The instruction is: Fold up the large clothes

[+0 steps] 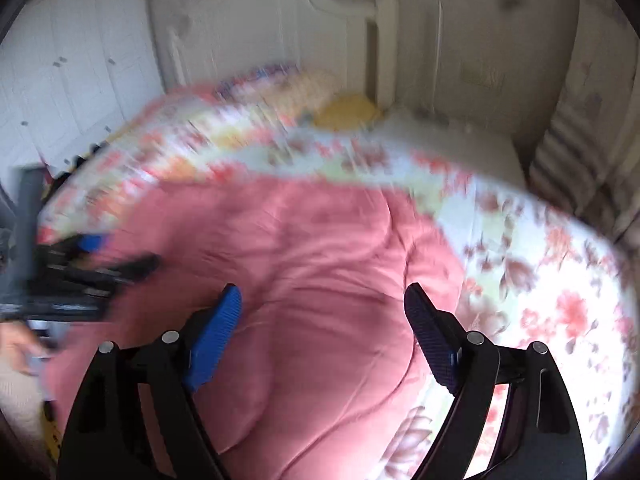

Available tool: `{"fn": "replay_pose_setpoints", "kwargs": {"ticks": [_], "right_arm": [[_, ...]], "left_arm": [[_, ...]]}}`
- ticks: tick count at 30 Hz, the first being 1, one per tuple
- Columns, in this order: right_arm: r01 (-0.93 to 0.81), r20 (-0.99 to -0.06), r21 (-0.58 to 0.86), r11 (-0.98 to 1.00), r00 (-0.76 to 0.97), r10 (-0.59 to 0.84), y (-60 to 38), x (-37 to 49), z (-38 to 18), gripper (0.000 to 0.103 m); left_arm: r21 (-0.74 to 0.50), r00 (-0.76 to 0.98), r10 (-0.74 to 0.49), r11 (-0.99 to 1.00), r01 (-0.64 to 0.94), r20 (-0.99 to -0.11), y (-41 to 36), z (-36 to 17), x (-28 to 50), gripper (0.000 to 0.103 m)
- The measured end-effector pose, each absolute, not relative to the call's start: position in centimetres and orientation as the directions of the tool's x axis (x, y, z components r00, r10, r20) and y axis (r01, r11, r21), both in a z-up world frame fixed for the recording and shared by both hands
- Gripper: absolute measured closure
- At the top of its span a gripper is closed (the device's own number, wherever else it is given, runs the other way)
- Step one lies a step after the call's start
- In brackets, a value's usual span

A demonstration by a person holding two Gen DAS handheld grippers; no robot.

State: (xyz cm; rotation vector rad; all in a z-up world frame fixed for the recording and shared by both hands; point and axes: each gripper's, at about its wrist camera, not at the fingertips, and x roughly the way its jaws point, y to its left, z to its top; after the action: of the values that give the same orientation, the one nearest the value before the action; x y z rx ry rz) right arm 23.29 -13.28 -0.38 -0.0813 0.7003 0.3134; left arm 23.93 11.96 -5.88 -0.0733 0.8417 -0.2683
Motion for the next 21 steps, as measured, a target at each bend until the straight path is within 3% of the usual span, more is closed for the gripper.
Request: {"fn": "replay_pose_setpoints", "kwargs": {"ticks": [2, 4, 8, 12, 21], "right_arm": [[-0.395, -0.568, 0.042, 0.918, 0.746, 0.347, -12.6, 19.9, 1.8, 0.021], [-0.442, -0.557, 0.010, 0.897, 0.742, 0.372, -11.8, 17.8, 2.1, 0.020], [-0.446, -0.680, -0.138, 0.884, 0.692, 0.243, -9.2, 17.5, -3.9, 0.017], [-0.438, -0.648, -0.035, 0.898, 0.694, 0.314, -10.6, 17.9, -5.5, 0.016], [-0.426, -0.636, -0.050, 0.903, 0.711, 0.300, -10.7, 16.1, -2.5, 0.017]], "left_arm": [[-0.174, 0.634, -0.266, 0.963, 0.204, -0.726, 12.0, -5.9, 24.0, 0.002], [-0.189, 0.631, -0.276, 0.961, 0.204, -0.725, 12.0, -6.0, 24.0, 0.002], [-0.211, 0.632, -0.293, 0.956, 0.204, -0.717, 12.2, -6.3, 24.0, 0.002], [-0.212, 0.637, -0.292, 0.956, 0.201, -0.714, 12.2, -6.6, 24.0, 0.002], [-0.181, 0.657, -0.265, 0.964, 0.194, -0.706, 11.9, -5.9, 23.2, 0.002]]}}
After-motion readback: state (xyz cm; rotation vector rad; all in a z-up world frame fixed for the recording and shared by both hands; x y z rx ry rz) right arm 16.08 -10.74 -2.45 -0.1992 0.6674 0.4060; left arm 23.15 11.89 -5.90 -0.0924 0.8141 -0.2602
